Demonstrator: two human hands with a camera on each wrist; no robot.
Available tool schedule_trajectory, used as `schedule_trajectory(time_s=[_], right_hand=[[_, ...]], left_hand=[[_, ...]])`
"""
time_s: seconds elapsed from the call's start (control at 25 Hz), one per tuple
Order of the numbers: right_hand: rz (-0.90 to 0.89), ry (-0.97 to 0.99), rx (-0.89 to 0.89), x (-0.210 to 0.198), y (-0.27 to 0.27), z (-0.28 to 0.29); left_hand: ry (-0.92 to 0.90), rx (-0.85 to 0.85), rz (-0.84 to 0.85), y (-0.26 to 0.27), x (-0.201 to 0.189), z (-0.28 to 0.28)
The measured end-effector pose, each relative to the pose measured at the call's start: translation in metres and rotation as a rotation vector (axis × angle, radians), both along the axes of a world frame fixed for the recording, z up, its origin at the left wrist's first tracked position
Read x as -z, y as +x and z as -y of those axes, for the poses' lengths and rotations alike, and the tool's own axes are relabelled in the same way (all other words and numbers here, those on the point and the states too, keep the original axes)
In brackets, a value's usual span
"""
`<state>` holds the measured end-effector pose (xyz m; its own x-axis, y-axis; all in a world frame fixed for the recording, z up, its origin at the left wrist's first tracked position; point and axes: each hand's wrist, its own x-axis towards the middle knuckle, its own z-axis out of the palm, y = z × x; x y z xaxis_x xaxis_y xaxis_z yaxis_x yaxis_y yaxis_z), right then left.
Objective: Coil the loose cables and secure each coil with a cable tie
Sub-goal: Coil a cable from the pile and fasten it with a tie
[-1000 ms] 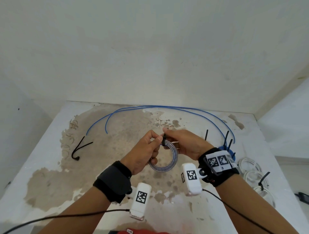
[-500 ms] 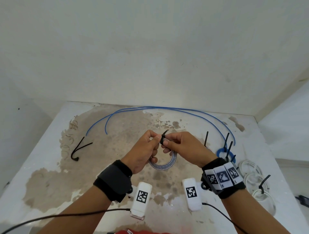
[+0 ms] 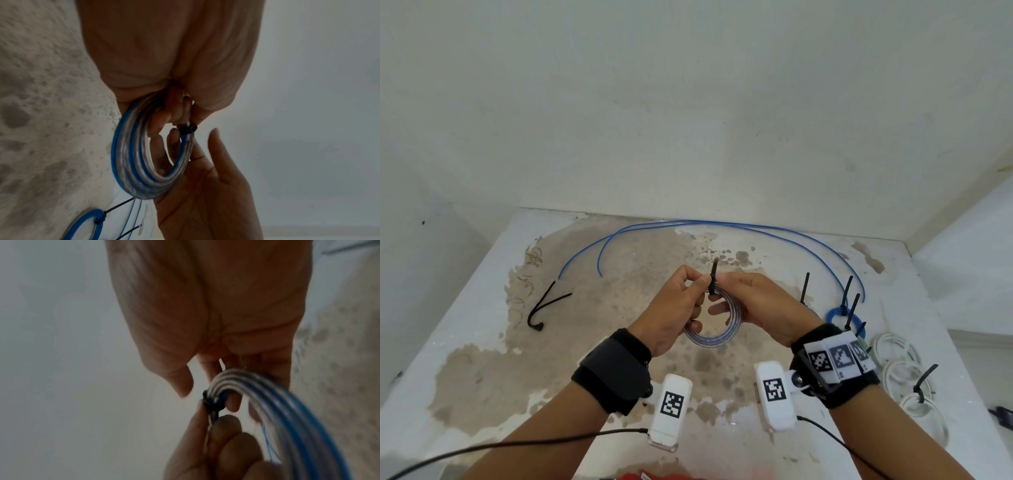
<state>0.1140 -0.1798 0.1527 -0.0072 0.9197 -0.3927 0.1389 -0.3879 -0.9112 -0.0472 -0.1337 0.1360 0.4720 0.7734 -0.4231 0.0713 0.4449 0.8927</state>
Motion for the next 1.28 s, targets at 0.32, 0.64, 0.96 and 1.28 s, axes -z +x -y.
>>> schedule_trajectory(time_s=[0.32, 0.64, 0.96, 1.28], right_hand=[[-0.13, -0.038, 0.243, 0.006, 0.001, -0.014], [0.145, 0.107, 0.242, 0.005, 0.0, -0.013], [0.359, 0.205, 0.171, 0.009, 0.005, -0.015], [0.149, 0.195, 0.309, 0.014, 0.011, -0.029]], left_hand=[[0.053, 0.057, -0.055, 0.005, 0.003, 0.003], [0.03, 0.08, -0.08, 0.008, 0.004, 0.002], [0.001, 0.026, -0.126, 0.016, -0.002, 0.0], [0.056, 0.018, -0.172, 0.024, 0.003, -0.001]])
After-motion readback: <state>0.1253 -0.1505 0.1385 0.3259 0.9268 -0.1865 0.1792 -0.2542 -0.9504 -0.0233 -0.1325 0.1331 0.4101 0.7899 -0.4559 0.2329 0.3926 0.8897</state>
